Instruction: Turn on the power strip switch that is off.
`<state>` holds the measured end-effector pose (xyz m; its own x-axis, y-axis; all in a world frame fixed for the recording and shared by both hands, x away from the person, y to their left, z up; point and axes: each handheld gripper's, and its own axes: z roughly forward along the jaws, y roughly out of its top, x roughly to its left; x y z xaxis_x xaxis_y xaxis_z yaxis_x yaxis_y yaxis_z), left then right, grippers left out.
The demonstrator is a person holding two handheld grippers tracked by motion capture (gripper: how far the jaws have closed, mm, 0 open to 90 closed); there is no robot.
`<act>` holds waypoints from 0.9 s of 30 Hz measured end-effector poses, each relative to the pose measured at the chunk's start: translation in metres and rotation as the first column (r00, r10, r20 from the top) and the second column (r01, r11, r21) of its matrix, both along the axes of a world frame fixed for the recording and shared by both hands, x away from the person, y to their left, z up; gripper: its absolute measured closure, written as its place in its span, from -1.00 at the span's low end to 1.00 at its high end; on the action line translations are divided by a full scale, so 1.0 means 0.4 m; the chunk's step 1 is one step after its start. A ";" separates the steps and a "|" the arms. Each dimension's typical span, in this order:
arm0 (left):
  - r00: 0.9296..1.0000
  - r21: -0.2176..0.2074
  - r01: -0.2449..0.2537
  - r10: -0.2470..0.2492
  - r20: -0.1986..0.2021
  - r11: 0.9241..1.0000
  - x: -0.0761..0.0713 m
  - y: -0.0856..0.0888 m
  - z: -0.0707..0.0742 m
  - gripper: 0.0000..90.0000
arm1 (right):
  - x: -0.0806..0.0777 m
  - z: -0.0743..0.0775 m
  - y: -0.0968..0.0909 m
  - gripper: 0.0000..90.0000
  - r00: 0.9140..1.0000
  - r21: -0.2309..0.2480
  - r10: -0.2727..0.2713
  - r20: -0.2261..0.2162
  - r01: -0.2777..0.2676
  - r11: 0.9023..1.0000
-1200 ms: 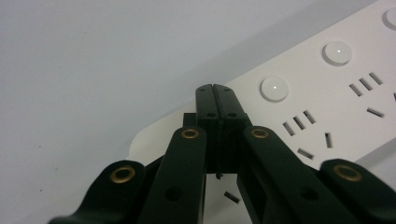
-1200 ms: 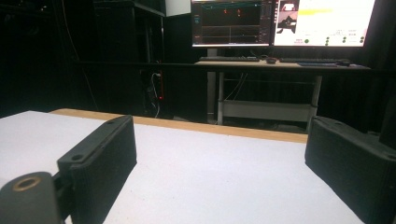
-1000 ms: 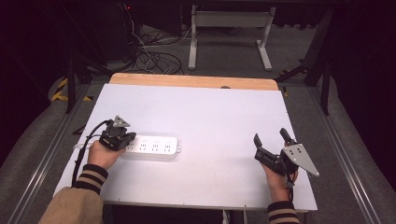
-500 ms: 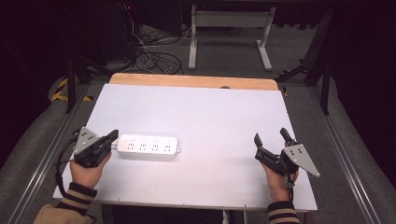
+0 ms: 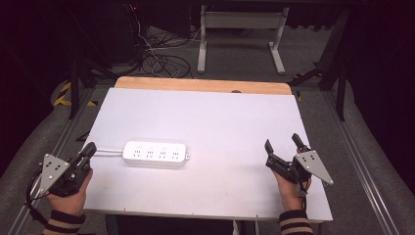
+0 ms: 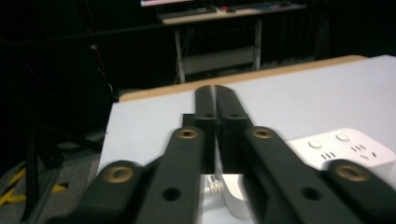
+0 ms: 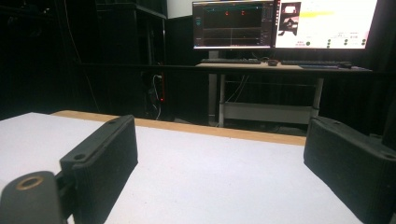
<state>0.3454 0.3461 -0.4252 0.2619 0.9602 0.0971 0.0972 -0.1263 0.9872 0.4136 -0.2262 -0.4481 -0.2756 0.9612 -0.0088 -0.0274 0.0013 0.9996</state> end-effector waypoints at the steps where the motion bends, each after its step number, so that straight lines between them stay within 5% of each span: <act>1: 1.000 0.003 0.008 -0.008 0.018 1.000 0.001 -0.002 -0.002 0.44 | 0.000 0.000 0.000 -0.77 1.000 -0.003 -0.001 0.000 0.001 1.000; 3: 0.996 0.003 -0.001 0.000 0.088 1.000 0.001 -0.009 -0.009 -0.18 | 0.000 0.000 0.000 -0.77 1.000 -0.004 -0.002 -0.002 0.002 1.000; 5: 0.995 -0.010 0.019 -0.018 0.095 1.000 0.003 -0.011 -0.009 -0.55 | -0.001 0.000 -0.002 -0.77 1.000 -0.001 -0.003 -0.002 0.003 1.000; 16: 0.992 0.010 -0.028 0.026 0.125 1.000 0.007 -0.022 -0.018 -0.81 | 0.000 0.001 -0.001 -0.77 1.000 -0.003 -0.001 0.001 0.001 1.000; 27: 0.994 -0.006 -0.032 0.033 0.101 0.999 0.012 -0.013 -0.024 -0.81 | 0.001 0.000 0.003 -0.77 1.000 -0.003 0.003 -0.004 -0.003 1.000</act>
<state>0.3501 0.3409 -0.4348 0.2196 0.9686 0.1169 0.0010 -0.1201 0.9928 0.4138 -0.2251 -0.4480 -0.2788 0.9603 -0.0105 -0.0231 0.0042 0.9997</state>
